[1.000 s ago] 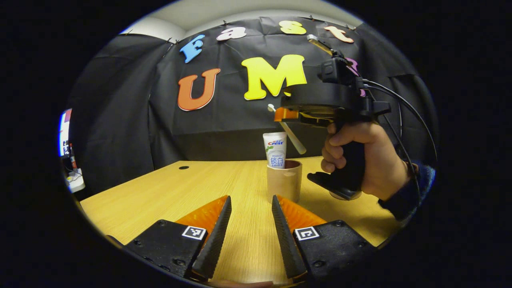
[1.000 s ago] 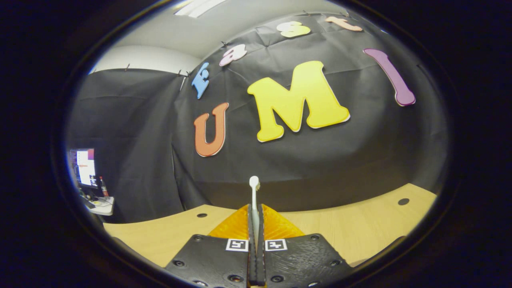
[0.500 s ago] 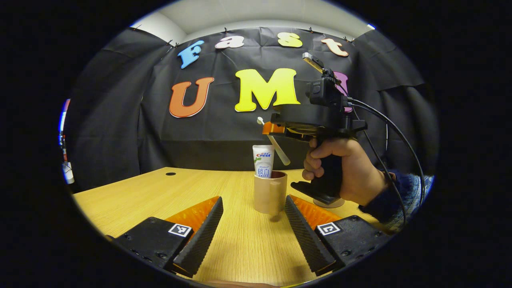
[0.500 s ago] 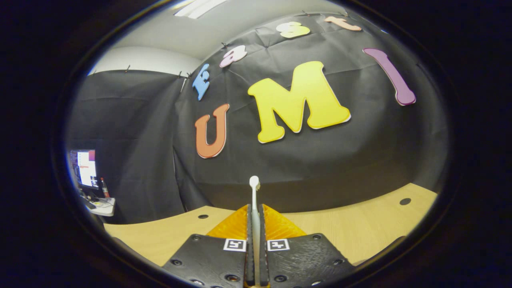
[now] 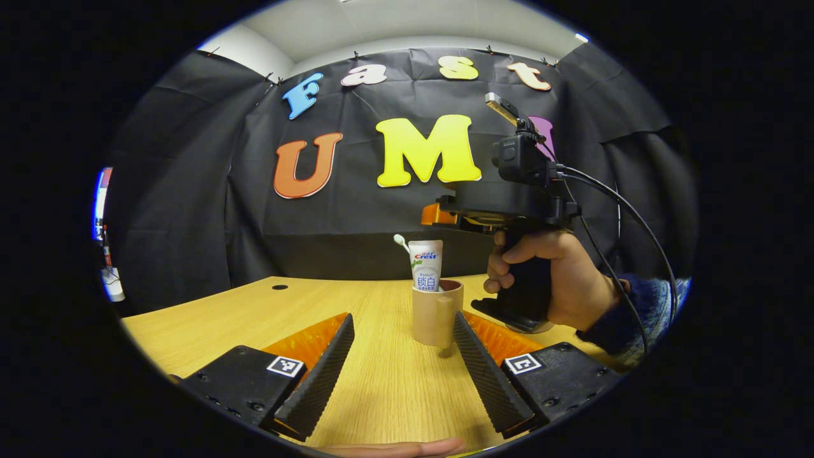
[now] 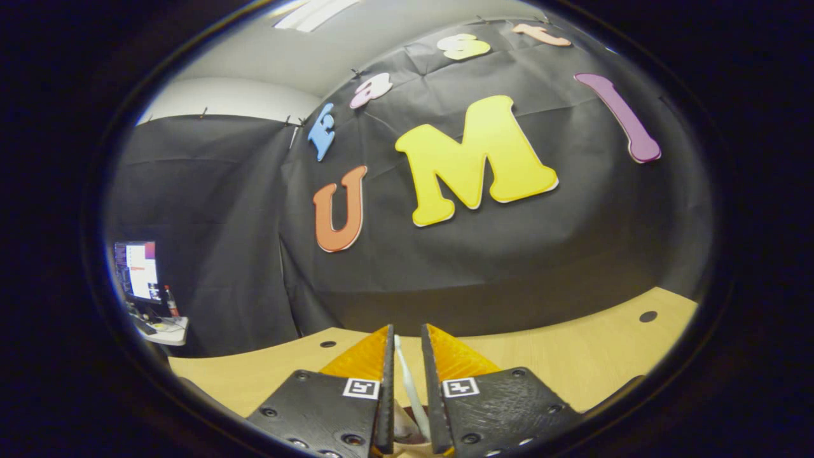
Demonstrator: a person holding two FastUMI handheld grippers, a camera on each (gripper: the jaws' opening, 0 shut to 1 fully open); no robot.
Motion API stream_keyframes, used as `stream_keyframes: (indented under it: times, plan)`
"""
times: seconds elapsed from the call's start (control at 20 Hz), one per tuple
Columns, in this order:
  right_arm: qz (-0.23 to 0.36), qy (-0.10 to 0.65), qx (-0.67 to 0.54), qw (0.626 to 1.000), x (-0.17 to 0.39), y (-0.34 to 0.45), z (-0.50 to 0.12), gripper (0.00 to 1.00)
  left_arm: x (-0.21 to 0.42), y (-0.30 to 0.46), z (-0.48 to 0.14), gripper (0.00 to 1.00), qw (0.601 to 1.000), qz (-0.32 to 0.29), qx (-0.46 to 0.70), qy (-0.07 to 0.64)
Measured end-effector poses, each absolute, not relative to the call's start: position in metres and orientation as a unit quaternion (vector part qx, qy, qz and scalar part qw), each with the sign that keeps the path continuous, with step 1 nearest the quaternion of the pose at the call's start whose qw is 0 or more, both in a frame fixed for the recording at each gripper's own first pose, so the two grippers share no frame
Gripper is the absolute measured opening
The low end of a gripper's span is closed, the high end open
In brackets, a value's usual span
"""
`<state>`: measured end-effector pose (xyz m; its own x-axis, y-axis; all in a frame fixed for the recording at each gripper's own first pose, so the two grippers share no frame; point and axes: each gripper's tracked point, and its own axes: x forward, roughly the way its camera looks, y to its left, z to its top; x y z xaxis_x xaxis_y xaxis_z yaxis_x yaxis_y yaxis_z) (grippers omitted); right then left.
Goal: Put the toothbrush and toothpaste on the desktop into the cup, then pick up the cup and place it on the coaster on the desktop.
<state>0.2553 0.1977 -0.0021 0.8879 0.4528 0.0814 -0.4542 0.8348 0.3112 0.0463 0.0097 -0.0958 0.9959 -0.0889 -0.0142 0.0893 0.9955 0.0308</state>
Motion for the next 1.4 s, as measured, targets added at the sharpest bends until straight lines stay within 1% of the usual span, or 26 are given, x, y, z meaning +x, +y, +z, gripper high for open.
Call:
stream_keyframes:
  times: [0.15, 0.2, 0.25, 0.3, 0.35, 0.4, 0.5, 0.75, 0.85, 0.95, 1.1, 1.25, 1.4]
  plan:
    - [0.233, -0.012, 0.150, 0.961, 0.245, 0.193, 0.003, 0.34, 0.047, 0.012, -0.096, 0.98, 0.999, -0.039, 0.018, 0.010]
    - [0.233, -0.016, 0.146, 0.961, 0.238, 0.191, 0.005, 0.48, 0.047, 0.013, -0.094, 0.98, 0.999, -0.035, 0.021, 0.009]
    - [0.231, -0.021, 0.142, 0.962, 0.231, 0.187, 0.008, 0.56, 0.047, 0.013, -0.091, 0.98, 0.999, -0.034, 0.023, 0.007]
    - [0.227, -0.028, 0.137, 0.964, 0.224, 0.181, 0.012, 0.72, 0.048, 0.011, -0.089, 0.98, 0.999, -0.032, 0.025, 0.007]
    - [0.222, -0.034, 0.133, 0.965, 0.215, 0.175, 0.017, 0.79, 0.048, 0.011, -0.087, 0.98, 0.999, -0.031, 0.027, 0.008]
    - [0.218, -0.040, 0.131, 0.966, 0.207, 0.168, 0.021, 0.90, 0.049, 0.009, -0.084, 0.98, 0.999, -0.033, 0.024, 0.010]
    - [0.211, -0.048, 0.124, 0.968, 0.188, 0.152, 0.029, 0.97, 0.048, 0.006, -0.075, 0.99, 0.999, -0.031, 0.012, 0.014]
    - [0.145, -0.058, 0.099, 0.983, 0.137, 0.076, 0.039, 0.97, 0.057, 0.001, -0.047, 0.99, 0.999, -0.007, 0.031, 0.029]
    - [0.123, -0.052, 0.100, 0.986, 0.113, 0.044, 0.036, 0.97, 0.064, -0.002, -0.037, 0.99, 0.998, 0.000, 0.044, 0.038]
    - [0.085, -0.042, 0.098, 0.991, 0.090, 0.005, 0.029, 0.97, 0.070, -0.007, -0.031, 0.98, 0.998, 0.002, 0.043, 0.049]
    - [0.052, -0.032, 0.089, 0.994, 0.059, -0.035, 0.016, 0.95, 0.077, -0.014, -0.026, 0.98, 0.997, 0.003, 0.041, 0.065]
    - [0.038, 0.003, 0.092, 0.995, 0.038, -0.062, -0.008, 0.96, 0.087, -0.017, -0.034, 0.98, 0.993, 0.010, 0.048, 0.105]
    - [0.038, 0.008, 0.076, 0.996, 0.027, -0.079, -0.020, 0.96, 0.098, -0.016, -0.043, 0.98, 0.986, 0.031, 0.060, 0.154]
